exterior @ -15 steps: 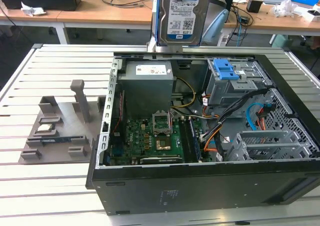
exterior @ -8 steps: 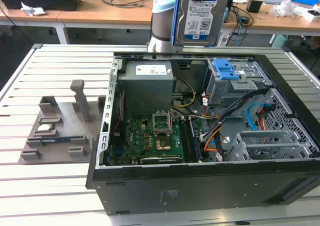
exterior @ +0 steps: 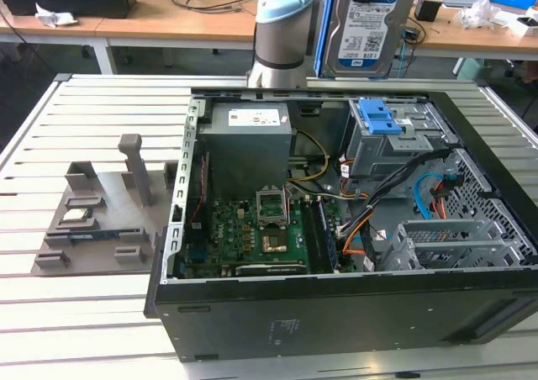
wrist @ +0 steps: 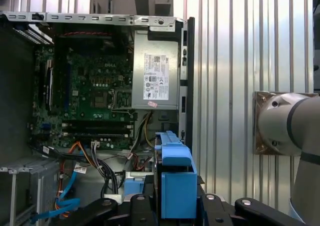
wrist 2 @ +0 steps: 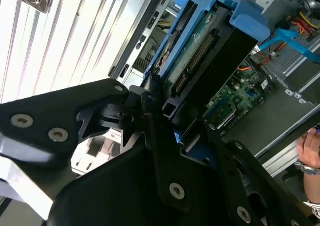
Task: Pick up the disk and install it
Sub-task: 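Pick up the disk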
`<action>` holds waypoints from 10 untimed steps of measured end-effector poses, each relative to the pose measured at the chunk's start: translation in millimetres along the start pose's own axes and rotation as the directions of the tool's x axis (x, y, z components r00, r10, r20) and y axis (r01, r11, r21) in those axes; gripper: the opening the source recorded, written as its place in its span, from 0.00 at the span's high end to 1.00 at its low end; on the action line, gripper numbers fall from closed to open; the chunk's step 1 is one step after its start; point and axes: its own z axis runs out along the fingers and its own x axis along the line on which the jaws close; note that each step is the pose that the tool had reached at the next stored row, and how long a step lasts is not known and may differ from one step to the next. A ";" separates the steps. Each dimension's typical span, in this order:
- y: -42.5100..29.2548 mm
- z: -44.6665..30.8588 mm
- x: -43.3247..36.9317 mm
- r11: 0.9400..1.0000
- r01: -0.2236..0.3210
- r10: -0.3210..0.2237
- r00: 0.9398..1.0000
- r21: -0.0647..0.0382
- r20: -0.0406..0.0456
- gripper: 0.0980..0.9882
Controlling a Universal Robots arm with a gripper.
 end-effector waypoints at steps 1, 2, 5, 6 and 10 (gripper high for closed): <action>-3.8 -0.2 0.1 1.000 0.000 0.000 1.000 0.000 0.000 0.70; -7.2 -0.4 0.2 1.000 0.000 0.000 1.000 0.000 0.000 0.70; -20.9 -1.2 0.4 1.000 0.000 0.000 1.000 -0.001 0.000 0.70; -26.3 -1.5 0.6 1.000 0.000 0.000 1.000 -0.002 0.000 0.70; -45.2 -2.6 0.9 1.000 0.000 0.000 1.000 -0.003 0.000 0.70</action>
